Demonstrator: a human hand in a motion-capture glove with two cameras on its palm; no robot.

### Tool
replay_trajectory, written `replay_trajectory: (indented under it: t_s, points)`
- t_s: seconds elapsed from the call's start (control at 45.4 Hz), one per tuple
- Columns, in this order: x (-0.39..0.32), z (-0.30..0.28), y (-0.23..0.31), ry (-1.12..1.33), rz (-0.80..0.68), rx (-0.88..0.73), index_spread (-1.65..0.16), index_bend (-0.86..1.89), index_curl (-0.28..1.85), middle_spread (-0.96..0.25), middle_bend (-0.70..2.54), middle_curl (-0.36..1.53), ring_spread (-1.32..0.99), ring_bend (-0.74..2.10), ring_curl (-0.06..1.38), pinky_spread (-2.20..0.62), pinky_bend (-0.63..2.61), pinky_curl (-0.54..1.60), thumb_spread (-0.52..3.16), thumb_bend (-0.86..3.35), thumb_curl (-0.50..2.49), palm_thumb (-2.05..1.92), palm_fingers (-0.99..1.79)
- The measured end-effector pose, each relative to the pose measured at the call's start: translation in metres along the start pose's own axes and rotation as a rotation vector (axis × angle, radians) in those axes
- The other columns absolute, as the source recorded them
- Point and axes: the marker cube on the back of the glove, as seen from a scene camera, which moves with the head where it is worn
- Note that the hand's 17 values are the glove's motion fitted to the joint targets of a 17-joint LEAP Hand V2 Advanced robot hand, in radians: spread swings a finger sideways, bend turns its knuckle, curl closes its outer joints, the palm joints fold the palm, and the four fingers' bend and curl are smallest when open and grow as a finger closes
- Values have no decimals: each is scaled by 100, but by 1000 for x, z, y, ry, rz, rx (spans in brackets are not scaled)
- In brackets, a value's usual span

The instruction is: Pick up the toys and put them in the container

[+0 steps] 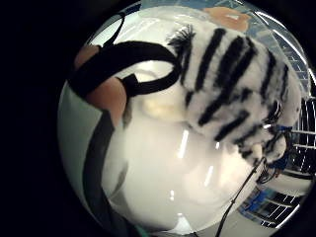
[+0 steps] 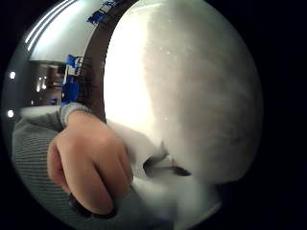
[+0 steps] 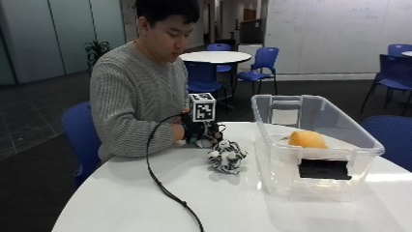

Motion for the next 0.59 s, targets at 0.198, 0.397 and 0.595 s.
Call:
replay_trajectory:
  t_s: [0.198,0.397,0.595]
  points:
    - [-14,9,-10,-5,-1,91,-39,11,31,-23,56,51,-33,75,43,-23,110,33,142,8,50,34,51]
    - [-15,-14,-14,-50,-15,221,-39,16,30,-27,62,56,-43,90,47,-35,114,35,121,13,64,56,79]
    - [15,-86,-4,-101,7,303,-40,25,37,-27,68,60,-44,105,53,-39,97,34,95,8,75,56,105]
